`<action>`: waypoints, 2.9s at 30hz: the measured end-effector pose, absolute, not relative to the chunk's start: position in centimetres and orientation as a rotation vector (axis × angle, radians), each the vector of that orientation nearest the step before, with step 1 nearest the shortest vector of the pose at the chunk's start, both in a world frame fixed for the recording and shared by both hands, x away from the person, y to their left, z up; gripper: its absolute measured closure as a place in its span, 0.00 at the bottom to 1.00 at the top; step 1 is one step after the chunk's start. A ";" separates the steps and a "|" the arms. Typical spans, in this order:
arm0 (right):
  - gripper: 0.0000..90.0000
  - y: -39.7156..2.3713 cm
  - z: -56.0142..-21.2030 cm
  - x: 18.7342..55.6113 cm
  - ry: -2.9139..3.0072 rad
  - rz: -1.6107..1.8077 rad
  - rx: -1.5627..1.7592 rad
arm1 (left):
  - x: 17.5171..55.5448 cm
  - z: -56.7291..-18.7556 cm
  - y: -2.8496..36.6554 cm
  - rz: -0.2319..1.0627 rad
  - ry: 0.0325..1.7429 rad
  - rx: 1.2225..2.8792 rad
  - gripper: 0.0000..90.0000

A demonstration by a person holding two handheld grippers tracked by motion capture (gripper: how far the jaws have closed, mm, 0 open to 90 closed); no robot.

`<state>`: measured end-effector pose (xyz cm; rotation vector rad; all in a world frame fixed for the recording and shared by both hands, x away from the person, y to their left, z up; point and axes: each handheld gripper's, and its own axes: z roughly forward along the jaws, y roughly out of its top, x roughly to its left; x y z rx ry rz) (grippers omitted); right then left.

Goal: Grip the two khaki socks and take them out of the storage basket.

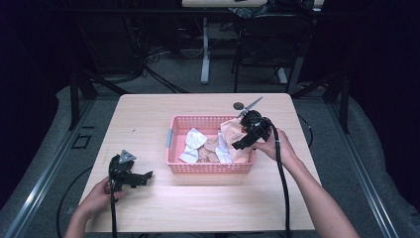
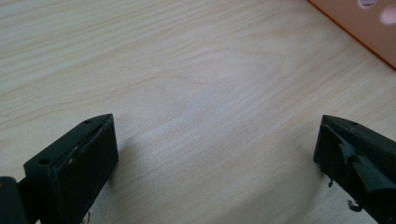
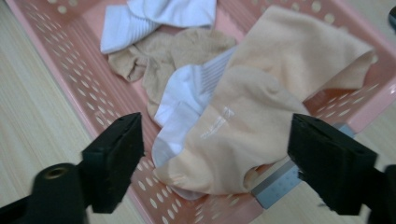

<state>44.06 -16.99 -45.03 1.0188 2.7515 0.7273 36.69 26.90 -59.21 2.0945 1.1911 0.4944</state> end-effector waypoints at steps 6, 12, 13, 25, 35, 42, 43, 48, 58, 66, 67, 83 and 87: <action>0.44 -17.1 -46.3 44.4 2.764 0.662 1.083 | 36.7 -59.2 26.9 0.494 1.189 2.097 0.00; 0.53 -17.2 -47.0 44.5 2.761 0.628 1.149 | 36.7 -59.2 26.9 0.494 1.191 2.093 0.00; 0.54 -17.2 -47.1 44.5 2.754 0.634 1.162 | 36.7 -59.2 26.9 0.494 1.191 2.094 0.00; 0.61 -17.0 -47.5 44.2 2.736 0.522 1.212 | 36.7 -59.2 26.9 0.494 1.191 2.095 0.00; 0.89 -16.8 -48.6 44.3 2.702 0.462 1.231 | 36.7 -59.2 26.9 0.494 1.191 2.094 0.00; 0.97 -16.8 -48.2 44.0 2.669 0.598 1.240 | 36.7 -59.2 26.9 0.495 1.191 2.095 0.00; 0.97 -16.9 -47.6 44.0 2.694 0.568 1.205 | 36.7 -59.2 26.9 0.494 1.190 2.094 0.00; 0.97 -17.0 -45.5 43.4 2.673 0.680 1.169 | 36.7 -59.2 26.9 0.495 1.191 2.094 0.00; 0.98 -17.2 -42.6 42.9 2.636 0.819 1.133 | 36.7 -59.2 26.9 0.494 1.191 2.095 0.00; 0.98 -17.2 -40.6 42.9 2.617 0.871 1.112 | 36.7 -59.2 26.9 0.495 1.191 2.094 0.00; 0.98 -17.2 -40.5 42.9 2.609 0.878 1.111 | 36.7 -59.2 26.9 0.495 1.191 2.095 0.00; 0.98 -17.9 -38.7 42.7 2.586 0.934 1.090 | 36.7 -59.2 26.9 0.494 1.190 2.095 0.00; 0.98 -18.0 -38.1 42.7 2.573 0.950 1.088 | 36.7 -59.2 26.9 0.495 1.191 2.095 0.00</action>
